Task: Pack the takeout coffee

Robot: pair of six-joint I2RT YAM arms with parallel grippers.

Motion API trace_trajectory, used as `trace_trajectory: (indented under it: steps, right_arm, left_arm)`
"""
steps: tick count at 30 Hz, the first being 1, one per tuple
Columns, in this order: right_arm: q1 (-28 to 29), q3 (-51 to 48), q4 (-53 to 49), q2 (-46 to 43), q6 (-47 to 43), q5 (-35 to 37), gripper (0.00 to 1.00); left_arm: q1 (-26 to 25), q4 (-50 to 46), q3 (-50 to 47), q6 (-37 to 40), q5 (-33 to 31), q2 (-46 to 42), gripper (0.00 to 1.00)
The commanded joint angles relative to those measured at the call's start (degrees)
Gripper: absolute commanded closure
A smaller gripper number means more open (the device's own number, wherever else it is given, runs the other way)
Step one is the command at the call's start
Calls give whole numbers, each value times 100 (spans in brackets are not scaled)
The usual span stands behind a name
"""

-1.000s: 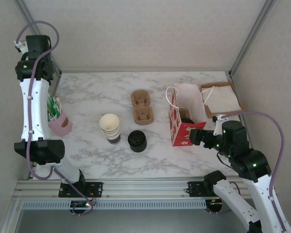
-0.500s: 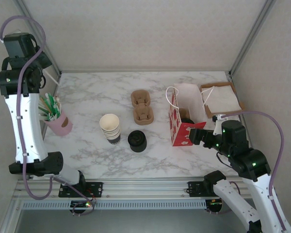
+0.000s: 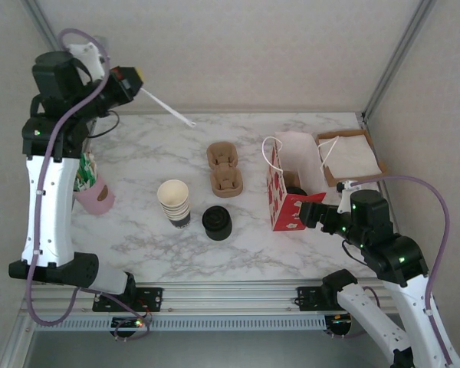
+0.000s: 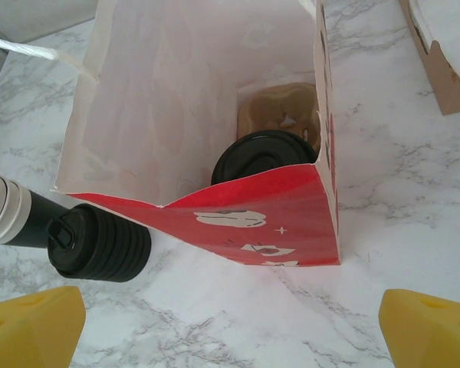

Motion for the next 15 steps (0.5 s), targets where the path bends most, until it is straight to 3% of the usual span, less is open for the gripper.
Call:
trace_trajectory:
  steps: [1, 8, 15]
  right_arm:
    - [-32, 175, 9, -104, 151, 226, 1]
    - [-31, 247, -465, -261, 473, 1128, 1]
    - [-35, 530, -1427, -383, 1091, 2517, 1]
  left_arm:
    - [-470, 557, 6, -236, 513, -117, 98]
    - [-1813, 940, 154, -249, 67, 192, 100]
    - [-3168, 724, 1045, 98, -563, 1059, 100]
